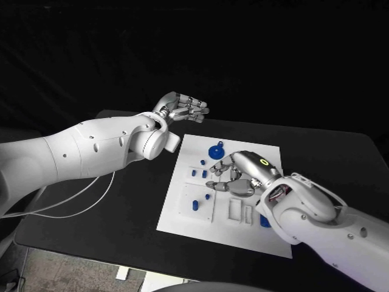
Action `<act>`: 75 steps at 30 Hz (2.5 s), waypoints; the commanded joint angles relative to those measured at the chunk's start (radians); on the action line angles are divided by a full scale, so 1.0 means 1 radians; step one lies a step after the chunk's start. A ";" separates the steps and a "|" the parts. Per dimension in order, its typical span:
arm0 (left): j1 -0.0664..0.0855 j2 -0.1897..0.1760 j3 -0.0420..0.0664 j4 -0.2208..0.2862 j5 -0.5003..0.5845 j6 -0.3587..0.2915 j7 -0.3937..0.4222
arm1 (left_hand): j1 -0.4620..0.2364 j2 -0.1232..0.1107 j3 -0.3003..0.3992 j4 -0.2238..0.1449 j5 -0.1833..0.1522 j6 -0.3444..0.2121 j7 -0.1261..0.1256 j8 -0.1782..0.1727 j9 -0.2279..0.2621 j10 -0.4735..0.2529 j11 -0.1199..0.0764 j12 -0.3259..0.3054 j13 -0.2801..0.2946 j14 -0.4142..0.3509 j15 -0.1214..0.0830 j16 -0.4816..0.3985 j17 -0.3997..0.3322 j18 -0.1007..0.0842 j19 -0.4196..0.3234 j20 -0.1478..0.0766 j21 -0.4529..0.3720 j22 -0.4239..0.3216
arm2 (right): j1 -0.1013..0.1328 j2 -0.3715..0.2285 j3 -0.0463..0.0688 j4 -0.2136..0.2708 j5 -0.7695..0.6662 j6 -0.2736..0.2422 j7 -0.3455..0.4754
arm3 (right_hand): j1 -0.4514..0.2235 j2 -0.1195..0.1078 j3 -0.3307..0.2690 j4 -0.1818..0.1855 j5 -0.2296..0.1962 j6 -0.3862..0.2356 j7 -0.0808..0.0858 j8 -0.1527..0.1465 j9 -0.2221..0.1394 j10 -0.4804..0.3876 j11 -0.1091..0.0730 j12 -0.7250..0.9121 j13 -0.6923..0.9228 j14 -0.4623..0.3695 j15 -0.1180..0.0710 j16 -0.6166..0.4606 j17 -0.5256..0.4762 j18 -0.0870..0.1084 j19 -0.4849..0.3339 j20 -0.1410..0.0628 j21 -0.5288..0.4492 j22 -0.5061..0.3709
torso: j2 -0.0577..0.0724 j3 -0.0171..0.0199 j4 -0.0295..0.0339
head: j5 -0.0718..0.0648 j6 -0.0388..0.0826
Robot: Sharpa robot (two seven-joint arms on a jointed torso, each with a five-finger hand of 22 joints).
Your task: Assemble the parts on the task board
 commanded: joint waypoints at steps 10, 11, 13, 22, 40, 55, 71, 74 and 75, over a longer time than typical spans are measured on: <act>-0.016 -0.017 -0.002 0.014 0.031 0.026 0.035 | -0.019 0.015 -0.223 0.068 -0.030 -0.034 0.006 -0.005 0.000 -0.007 0.003 0.004 0.001 -0.008 0.008 -0.004 0.000 -0.001 0.036 0.003 -0.004 -0.166 | 0.007 -0.226 0.074 -0.007 0.437 0.266 -0.037 | 0.015 0.083 -0.069 -0.017 -0.087 0.043 -0.035 0.004 0.149 -0.083 -0.071 0.640 0.557 -0.021 -0.047 0.088 0.162 -0.082 0.023 -0.059 0.254 0.100 | -0.023 0.0135 -0.0299 | -0.075 0.006; -0.019 -0.018 -0.002 0.013 0.031 0.026 0.035 | -0.029 0.009 -0.238 0.076 -0.051 -0.044 0.009 -0.005 0.000 -0.009 0.004 0.005 0.001 -0.009 0.008 -0.004 0.000 -0.001 0.035 0.003 -0.004 -0.169 | 0.007 -0.238 0.075 -0.009 0.440 0.290 -0.053 | 0.017 0.086 -0.067 -0.015 -0.091 0.038 -0.040 0.000 0.158 -0.105 -0.070 0.684 0.606 -0.024 -0.048 0.094 0.185 -0.082 0.022 -0.058 0.287 0.106 | -0.024 0.0155 -0.0308 | -0.077 0.005; -0.024 -0.018 -0.002 0.011 0.029 0.027 0.034 | -0.053 -0.003 -0.272 0.099 -0.058 -0.057 0.010 0.004 0.000 -0.009 0.004 0.006 0.001 -0.009 0.009 -0.003 0.000 -0.002 0.036 0.003 -0.004 -0.179 | 0.008 -0.253 0.077 -0.012 0.441 0.323 -0.082 | 0.007 0.100 -0.063 0.001 -0.138 0.036 -0.040 0.000 0.165 -0.098 -0.075 0.718 0.640 -0.015 -0.049 0.108 0.209 -0.083 0.028 -0.059 0.342 0.114 | -0.028 0.0186 -0.0313 | -0.083 0.007; -0.046 -0.028 -0.002 0.010 -0.006 0.055 0.037 | -0.068 -0.015 -0.314 0.131 -0.047 0.002 -0.019 0.002 0.000 0.030 -0.022 -0.003 0.001 -0.006 0.006 -0.004 0.003 -0.016 0.014 0.004 -0.001 -0.218 | 0.009 -0.307 0.079 0.002 0.564 0.509 -0.278 | -0.020 0.104 -0.009 0.034 -0.199 0.003 -0.033 -0.001 0.196 -0.081 -0.071 0.756 0.774 0.021 -0.050 0.186 0.461 -0.080 0.023 -0.059 0.509 0.130 | -0.036 0.0207 -0.0299 | -0.105 0.000; -0.054 -0.037 -0.002 0.043 0.011 0.132 0.053 | -0.081 -0.123 -0.302 0.318 -0.051 -0.023 -0.019 -0.006 0.000 -0.015 -0.021 -0.004 0.001 -0.023 0.012 -0.004 0.001 -0.033 -0.035 0.007 0.025 -0.248 | 0.009 -0.294 0.078 0.063 0.392 0.500 -0.445 | -0.144 -0.024 0.299 0.107 -0.366 -0.024 -0.021 -0.001 0.120 -0.010 -0.067 0.842 0.964 0.051 -0.047 0.224 0.638 -0.083 0.021 -0.060 0.590 0.140 | -0.034 0.0129 -0.0264 | -0.129 -0.009; -0.055 -0.036 -0.002 0.048 0.021 0.129 0.043 | -0.104 -0.164 -0.345 0.370 -0.057 -0.077 0.011 -0.008 -0.001 -0.025 0.006 -0.003 0.001 -0.015 0.011 -0.003 0.001 -0.035 -0.044 0.005 0.041 -0.251 | 0.006 -0.241 0.073 0.018 0.406 0.575 -0.555 | -0.176 -0.014 0.310 0.077 -0.366 -0.049 -0.014 0.000 0.086 -0.008 -0.062 0.826 0.998 0.054 -0.043 0.217 0.652 -0.079 0.009 -0.054 0.602 0.138 | -0.031 0.0134 -0.0237 | -0.132 -0.014; -0.055 -0.035 -0.002 0.048 0.022 0.133 0.039 | -0.109 -0.152 -0.335 0.368 -0.055 -0.054 0.010 -0.004 0.000 -0.023 0.005 -0.003 0.001 -0.016 0.011 -0.003 0.001 -0.036 -0.046 0.005 0.044 -0.253 | -0.002 -0.185 0.059 -0.011 0.409 0.531 -0.555 | -0.177 -0.023 0.312 0.083 -0.366 -0.041 -0.015 0.000 0.082 0.004 -0.063 0.832 1.019 0.059 -0.044 0.227 0.670 -0.081 0.013 -0.056 0.628 0.143 | -0.029 0.0115 -0.0230 | -0.127 -0.020; -0.055 -0.035 -0.002 0.048 0.022 0.134 0.038 | -0.108 -0.151 -0.334 0.368 -0.054 -0.053 0.010 -0.004 0.000 -0.023 0.005 -0.003 0.001 -0.016 0.011 -0.003 0.001 -0.036 -0.046 0.005 0.045 -0.254 | -0.002 -0.177 0.055 -0.017 0.409 0.534 -0.556 | -0.177 -0.024 0.312 0.083 -0.366 -0.041 -0.015 0.000 0.083 0.004 -0.063 0.832 1.020 0.059 -0.044 0.228 0.671 -0.081 0.013 -0.056 0.629 0.143 | -0.028 0.0106 -0.0234 | -0.125 -0.021; -0.055 -0.035 -0.002 0.047 0.022 0.134 0.037 | -0.108 -0.151 -0.334 0.368 -0.054 -0.053 0.010 -0.004 0.000 -0.023 0.005 -0.003 0.001 -0.016 0.011 -0.003 0.001 -0.036 -0.046 0.005 0.045 -0.254 | -0.003 -0.174 0.053 -0.020 0.409 0.536 -0.556 | -0.177 -0.023 0.311 0.083 -0.366 -0.043 -0.015 0.000 0.082 0.002 -0.063 0.830 1.020 0.059 -0.044 0.227 0.671 -0.081 0.012 -0.055 0.630 0.143 | -0.028 0.0106 -0.0235 | -0.125 -0.022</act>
